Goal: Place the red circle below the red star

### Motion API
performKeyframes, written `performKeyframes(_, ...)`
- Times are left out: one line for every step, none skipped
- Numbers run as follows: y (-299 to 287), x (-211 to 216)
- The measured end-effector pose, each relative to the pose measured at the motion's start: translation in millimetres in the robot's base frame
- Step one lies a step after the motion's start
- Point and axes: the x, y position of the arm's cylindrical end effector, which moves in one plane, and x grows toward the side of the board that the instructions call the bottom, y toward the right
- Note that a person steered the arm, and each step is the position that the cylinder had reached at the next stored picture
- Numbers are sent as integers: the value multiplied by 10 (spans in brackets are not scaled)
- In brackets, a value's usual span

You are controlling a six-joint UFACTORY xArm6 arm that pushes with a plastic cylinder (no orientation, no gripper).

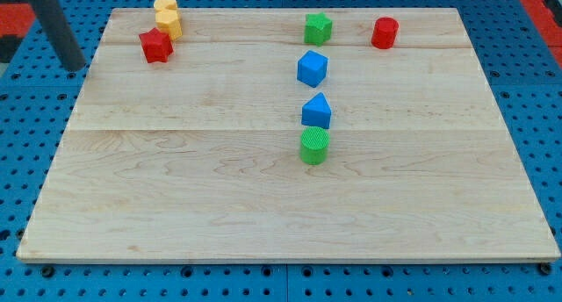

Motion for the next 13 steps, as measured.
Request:
performKeyframes(573, 306)
performKeyframes(1671, 327)
performKeyframes(2319, 59)
performKeyframes(2584, -393)
performKeyframes(2683, -784)
performKeyframes(3307, -1238)
performKeyframes(3613, -1383)
performKeyframes(4375, -1318)
performKeyframes(5029, -1021)
performKeyframes(4718, -956)
performKeyframes(4390, -709)
performKeyframes(4498, -376)
performKeyframes(4603, -189)
